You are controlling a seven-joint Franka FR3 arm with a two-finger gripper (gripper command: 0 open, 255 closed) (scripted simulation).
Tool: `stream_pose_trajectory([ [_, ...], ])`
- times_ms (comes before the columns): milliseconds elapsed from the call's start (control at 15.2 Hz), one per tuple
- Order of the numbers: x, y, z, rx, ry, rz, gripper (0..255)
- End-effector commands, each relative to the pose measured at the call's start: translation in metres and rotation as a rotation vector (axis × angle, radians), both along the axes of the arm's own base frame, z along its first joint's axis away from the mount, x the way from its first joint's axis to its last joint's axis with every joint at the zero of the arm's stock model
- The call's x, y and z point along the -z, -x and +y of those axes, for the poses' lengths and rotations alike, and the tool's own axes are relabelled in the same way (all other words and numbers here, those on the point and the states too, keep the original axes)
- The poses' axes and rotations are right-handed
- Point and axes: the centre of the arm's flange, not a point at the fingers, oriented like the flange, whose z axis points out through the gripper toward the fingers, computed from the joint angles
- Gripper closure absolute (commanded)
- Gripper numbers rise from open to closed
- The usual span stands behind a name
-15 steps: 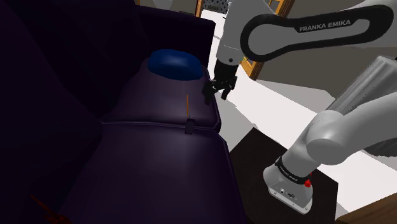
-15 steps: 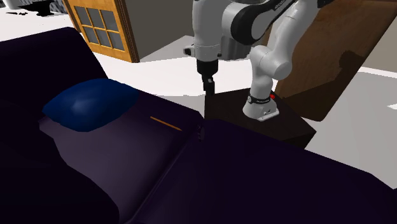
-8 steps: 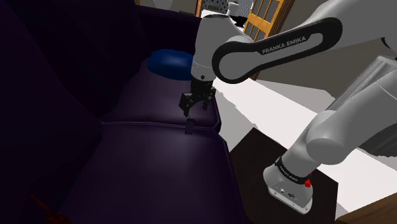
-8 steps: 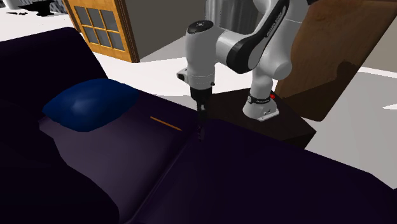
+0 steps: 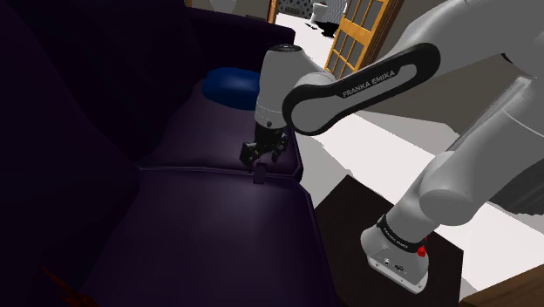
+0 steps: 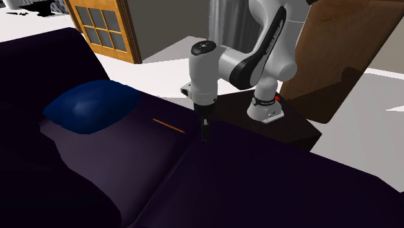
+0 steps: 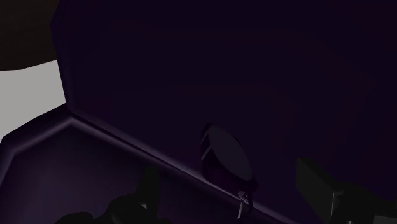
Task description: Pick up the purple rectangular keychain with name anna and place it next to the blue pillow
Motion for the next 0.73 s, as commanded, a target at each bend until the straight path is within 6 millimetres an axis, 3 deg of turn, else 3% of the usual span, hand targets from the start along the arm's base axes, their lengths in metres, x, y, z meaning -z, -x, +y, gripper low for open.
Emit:
stream_pose_trajectory([
  [0, 0.006, 0.0003, 0.0007, 0.0, 0.0, -0.001, 0],
  [462, 0.006, 0.0003, 0.0006, 0.0, 0.0, -0.001, 0],
  [528, 0.006, 0.0003, 0.0006, 0.0, 0.0, -0.001, 255],
  [660, 0.006, 0.0003, 0.0006, 0.0, 0.0, -0.001, 255],
])
